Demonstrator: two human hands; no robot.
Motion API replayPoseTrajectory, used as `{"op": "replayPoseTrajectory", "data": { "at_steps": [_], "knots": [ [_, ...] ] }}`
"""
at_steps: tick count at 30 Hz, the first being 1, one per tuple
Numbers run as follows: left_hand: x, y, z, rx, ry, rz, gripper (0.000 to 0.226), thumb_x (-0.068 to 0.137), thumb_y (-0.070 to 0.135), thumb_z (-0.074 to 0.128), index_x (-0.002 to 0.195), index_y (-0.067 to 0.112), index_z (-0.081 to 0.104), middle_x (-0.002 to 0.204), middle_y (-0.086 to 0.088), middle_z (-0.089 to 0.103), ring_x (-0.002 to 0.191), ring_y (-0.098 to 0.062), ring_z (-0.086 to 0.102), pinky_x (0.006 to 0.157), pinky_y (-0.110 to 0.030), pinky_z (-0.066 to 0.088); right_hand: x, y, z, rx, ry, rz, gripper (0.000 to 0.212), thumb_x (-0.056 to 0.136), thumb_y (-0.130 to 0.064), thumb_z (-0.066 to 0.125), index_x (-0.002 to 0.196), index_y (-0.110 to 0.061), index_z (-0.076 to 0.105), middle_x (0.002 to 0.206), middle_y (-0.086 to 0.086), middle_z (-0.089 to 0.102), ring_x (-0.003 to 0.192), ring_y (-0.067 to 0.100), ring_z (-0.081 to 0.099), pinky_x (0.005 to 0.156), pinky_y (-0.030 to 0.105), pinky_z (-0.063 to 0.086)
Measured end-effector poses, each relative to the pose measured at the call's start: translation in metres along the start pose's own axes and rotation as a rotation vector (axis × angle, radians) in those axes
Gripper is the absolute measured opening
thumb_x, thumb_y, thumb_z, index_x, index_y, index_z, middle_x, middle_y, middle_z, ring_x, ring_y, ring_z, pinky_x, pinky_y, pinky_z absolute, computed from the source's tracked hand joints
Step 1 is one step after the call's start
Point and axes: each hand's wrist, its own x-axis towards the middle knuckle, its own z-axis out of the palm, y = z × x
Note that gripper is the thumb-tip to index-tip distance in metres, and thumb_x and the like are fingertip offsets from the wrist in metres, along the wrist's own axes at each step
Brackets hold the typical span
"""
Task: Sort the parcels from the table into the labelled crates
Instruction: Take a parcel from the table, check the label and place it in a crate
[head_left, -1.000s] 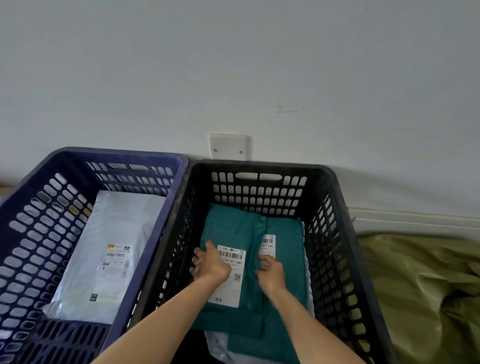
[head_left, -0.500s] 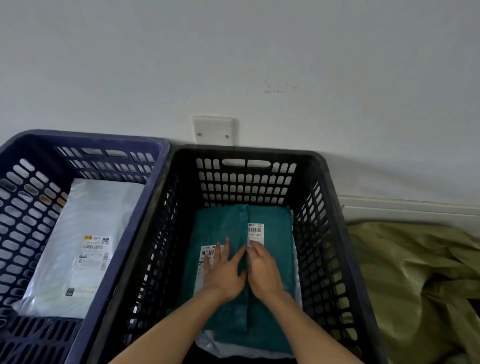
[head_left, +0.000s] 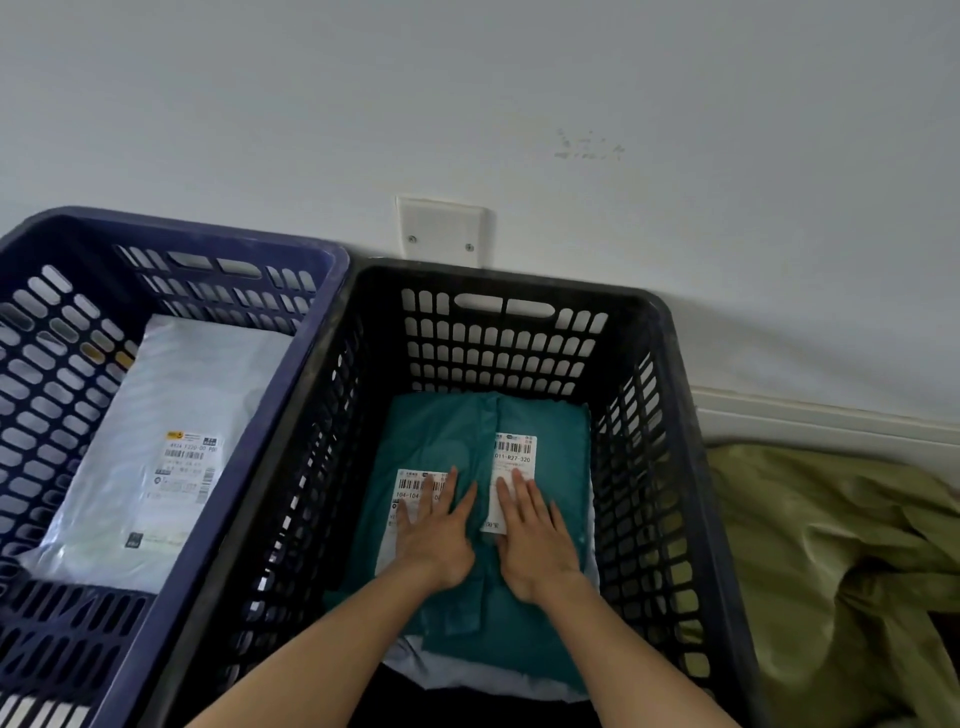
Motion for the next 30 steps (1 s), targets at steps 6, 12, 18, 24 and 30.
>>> {"op": "replayPoseTrajectory", "data": {
  "at_steps": [6, 12, 18, 24, 30],
  "knots": [
    [-0.002, 0.003, -0.021, -0.099, 0.021, -0.001, 0.072, 0.093, 0.016, 0.041, 0.154, 0.027, 0.003, 0.161, -0.001, -0.015, 0.147, -0.026, -0.013, 0.119, -0.051, -0.004, 0.002, 0.000, -0.009, 0.087, 0.077, -0.014, 0.066, 0.103, -0.028, 0.033, 0.154, -0.017, -0.008, 0.160, 0.002, -0.018, 0.148, 0.017, -0.011, 0.121, 0.038, 0.000],
    [-0.024, 0.002, -0.060, -0.228, 0.132, 0.050, 0.067, 0.093, 0.009, 0.043, 0.153, 0.020, 0.016, 0.161, -0.014, 0.002, 0.147, -0.032, 0.003, 0.119, -0.046, 0.015, -0.014, -0.009, -0.044, 0.165, 0.158, 0.044, 0.061, 0.103, -0.024, 0.035, 0.154, -0.013, 0.004, 0.162, 0.009, 0.000, 0.148, 0.023, 0.009, 0.118, 0.042, 0.019],
    [-0.058, -0.001, -0.116, -0.219, 0.356, 0.164, 0.058, 0.094, 0.013, 0.042, 0.150, 0.014, 0.026, 0.158, -0.015, 0.018, 0.146, -0.028, 0.014, 0.117, -0.040, 0.022, -0.038, -0.032, -0.100, 0.209, 0.358, 0.063, 0.055, 0.103, -0.026, 0.036, 0.153, -0.012, 0.016, 0.160, 0.010, 0.012, 0.145, 0.026, 0.020, 0.112, 0.039, 0.029],
    [-0.110, -0.026, -0.167, -0.121, 0.552, 0.285, 0.048, 0.096, 0.015, 0.043, 0.143, 0.013, 0.039, 0.154, -0.011, 0.028, 0.145, -0.028, 0.018, 0.118, -0.040, 0.019, -0.067, -0.084, -0.151, 0.278, 0.558, 0.061, 0.047, 0.102, -0.023, 0.040, 0.146, -0.009, 0.031, 0.153, 0.009, 0.030, 0.137, 0.026, 0.034, 0.105, 0.041, 0.038],
    [-0.174, -0.080, -0.207, -0.103, 0.652, 0.288, 0.046, 0.096, 0.016, 0.039, 0.142, 0.013, 0.040, 0.153, -0.011, 0.030, 0.144, -0.028, 0.021, 0.117, -0.043, 0.022, -0.089, -0.161, -0.178, 0.372, 0.702, -0.069, 0.043, 0.102, -0.021, 0.042, 0.143, -0.009, 0.037, 0.150, 0.009, 0.035, 0.135, 0.025, 0.038, 0.107, 0.041, 0.038]
  ]
}}
